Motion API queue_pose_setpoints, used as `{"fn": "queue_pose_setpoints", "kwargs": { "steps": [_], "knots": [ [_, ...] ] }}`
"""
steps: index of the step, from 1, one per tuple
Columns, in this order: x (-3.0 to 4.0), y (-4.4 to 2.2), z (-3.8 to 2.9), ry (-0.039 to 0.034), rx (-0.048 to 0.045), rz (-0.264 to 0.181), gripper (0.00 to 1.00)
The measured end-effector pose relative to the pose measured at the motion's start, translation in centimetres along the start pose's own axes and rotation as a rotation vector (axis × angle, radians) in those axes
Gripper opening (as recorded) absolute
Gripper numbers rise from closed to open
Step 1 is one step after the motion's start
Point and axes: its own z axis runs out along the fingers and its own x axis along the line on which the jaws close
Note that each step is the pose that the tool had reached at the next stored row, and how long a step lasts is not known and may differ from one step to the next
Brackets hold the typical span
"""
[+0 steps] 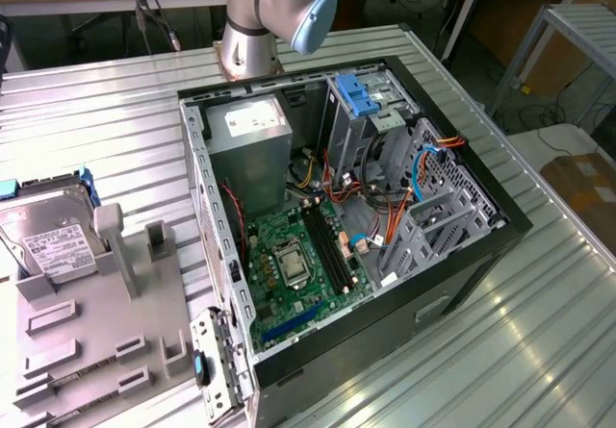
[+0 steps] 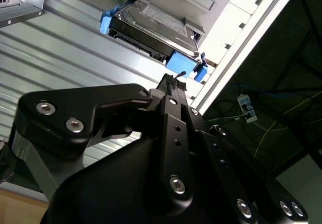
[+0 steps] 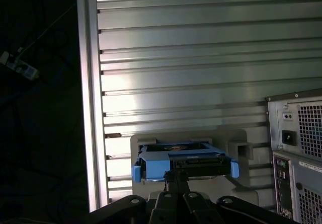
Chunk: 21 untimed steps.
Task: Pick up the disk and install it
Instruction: 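Pick up the disk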
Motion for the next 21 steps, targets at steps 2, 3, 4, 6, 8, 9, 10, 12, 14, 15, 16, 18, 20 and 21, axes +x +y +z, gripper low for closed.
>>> {"fn": "queue_pose_setpoints", "kwargs": {
  "steps": [2,3,4,6,8,9,10,12,14,15,16,18,20,21],
  "knots": [
    [0.00,0.00,0.00,0.0002,-0.0001,-0.005,0.11],
    [0.00,0.00,0.00,0.0004,-0.0001,-0.008,0.11],
    [0.01,0.00,0.00,0.0005,-0.0002,-0.011,0.11],
    [0.01,0.00,0.00,0.0011,-0.0006,-0.023,0.11],
    [0.02,0.00,0.00,0.0024,-0.0013,-0.054,0.11],
    [0.03,0.00,0.00,0.0031,-0.0017,-0.070,0.11],
    [0.04,0.00,0.01,0.0039,-0.0023,-0.090,0.11],
    [0.05,0.00,0.00,0.0047,-0.0026,-0.107,0.11],
    [0.06,0.00,0.00,0.0055,-0.0030,-0.124,0.11],
    [0.07,0.00,0.00,0.0061,-0.0033,-0.136,0.11],
    [0.07,-0.01,-0.01,0.0064,-0.0035,-0.143,0.11],
    [0.08,-0.01,0.00,0.0073,-0.0039,-0.163,0.11],
    [0.09,0.00,0.00,0.0082,-0.0044,-0.183,0.11],
    [0.09,0.00,0.00,0.0085,-0.0047,-0.192,0.11]
  ]
}}
